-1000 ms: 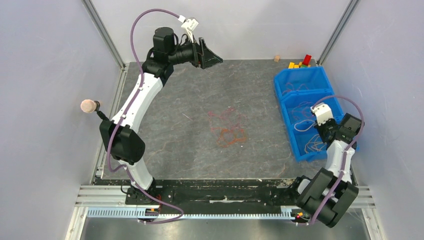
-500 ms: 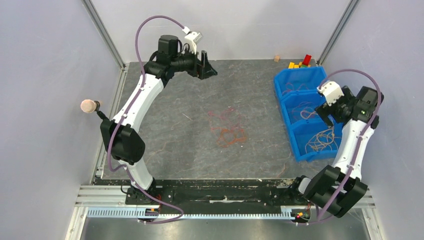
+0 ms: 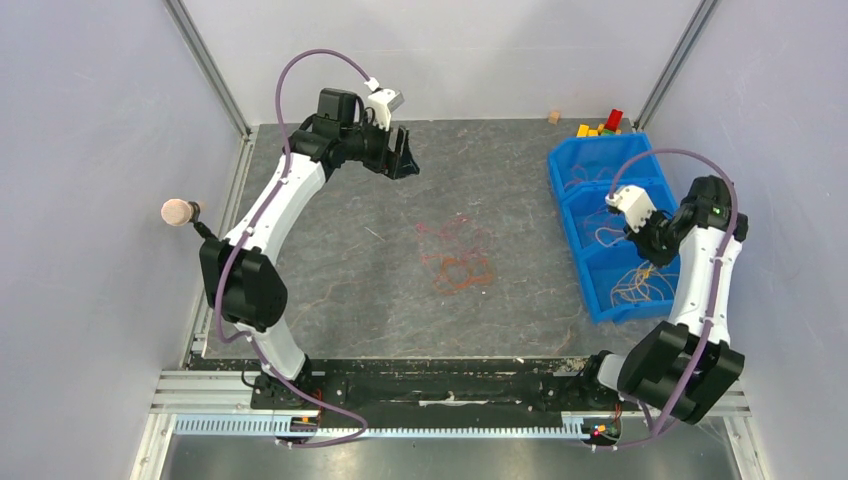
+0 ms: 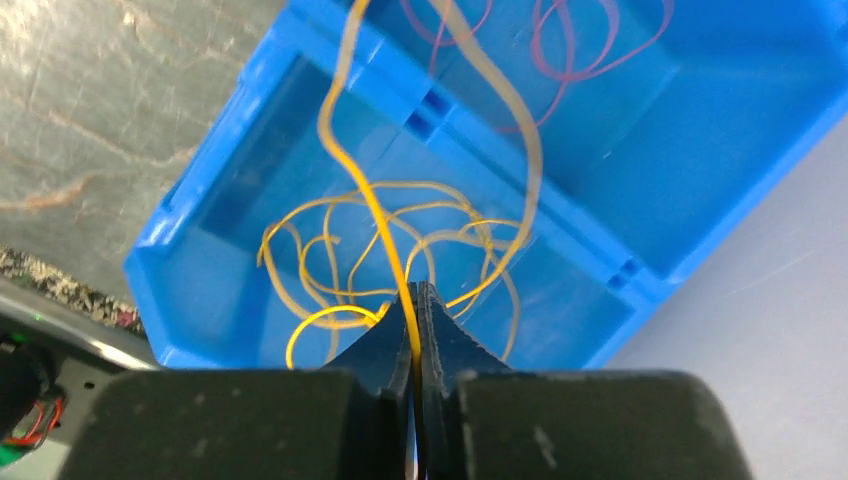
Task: Untangle the cables
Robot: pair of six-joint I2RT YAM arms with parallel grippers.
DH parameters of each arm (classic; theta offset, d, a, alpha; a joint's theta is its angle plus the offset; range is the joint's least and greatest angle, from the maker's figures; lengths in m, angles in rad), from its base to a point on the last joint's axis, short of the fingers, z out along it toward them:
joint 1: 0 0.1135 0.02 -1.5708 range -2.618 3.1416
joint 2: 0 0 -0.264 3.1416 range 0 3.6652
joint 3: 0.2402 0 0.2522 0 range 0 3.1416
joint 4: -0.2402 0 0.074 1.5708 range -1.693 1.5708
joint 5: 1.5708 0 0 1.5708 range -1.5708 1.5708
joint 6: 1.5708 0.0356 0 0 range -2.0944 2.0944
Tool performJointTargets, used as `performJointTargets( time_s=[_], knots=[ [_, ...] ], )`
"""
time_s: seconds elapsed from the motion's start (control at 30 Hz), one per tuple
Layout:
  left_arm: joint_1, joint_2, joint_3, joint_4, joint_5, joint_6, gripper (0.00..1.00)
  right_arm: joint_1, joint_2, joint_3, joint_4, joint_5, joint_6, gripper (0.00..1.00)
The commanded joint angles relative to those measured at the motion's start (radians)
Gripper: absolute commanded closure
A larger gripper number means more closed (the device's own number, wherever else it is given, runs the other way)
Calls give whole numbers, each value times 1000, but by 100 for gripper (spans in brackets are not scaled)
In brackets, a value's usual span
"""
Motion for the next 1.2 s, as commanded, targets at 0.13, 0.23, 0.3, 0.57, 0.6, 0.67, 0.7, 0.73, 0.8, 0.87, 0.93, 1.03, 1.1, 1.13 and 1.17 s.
performJointTargets(
  time_s=[0.13,0.23,0.3,0.57,0.6,0.67,0.7,0.73,0.8,0.87,0.93,1.03,1.1,1.13,1.17],
  knots=[
    [4,-43,-1,17,6,31,19,-231,86,-85,-56,111,-166,100],
    [4,-56,-50,54,8,18,20,-252,126,-91,-41,151,-188,100],
    [3,-65,-82,76,12,10,20,-252,153,-82,-31,161,-180,100],
    [3,-113,-180,137,9,4,20,-227,210,59,-156,103,-159,46],
    [4,-117,-187,142,9,2,20,-218,212,73,-160,89,-140,36],
    [3,-122,-197,150,9,-3,20,-197,210,99,-161,54,-107,23],
    [4,-121,-200,150,11,-6,20,-185,204,103,-161,37,-100,18],
    [4,-122,-203,150,13,-6,20,-172,197,106,-162,21,-91,15],
    [5,-124,-208,149,15,-6,20,-145,184,106,-163,-20,-60,10],
    [5,-126,-210,147,18,-6,20,-111,173,101,-162,-66,-13,5],
    [5,-127,-210,143,22,-8,20,-79,161,98,-163,-109,25,4],
    [6,-136,-219,133,35,6,20,3,126,129,-161,-236,98,5],
    [8,-143,-245,130,35,10,20,136,104,130,-89,-279,234,8],
    [9,-143,-258,129,40,2,21,209,95,117,-20,-278,329,11],
    [11,-143,-272,130,50,-21,22,290,87,86,72,-266,435,12]
  ],
)
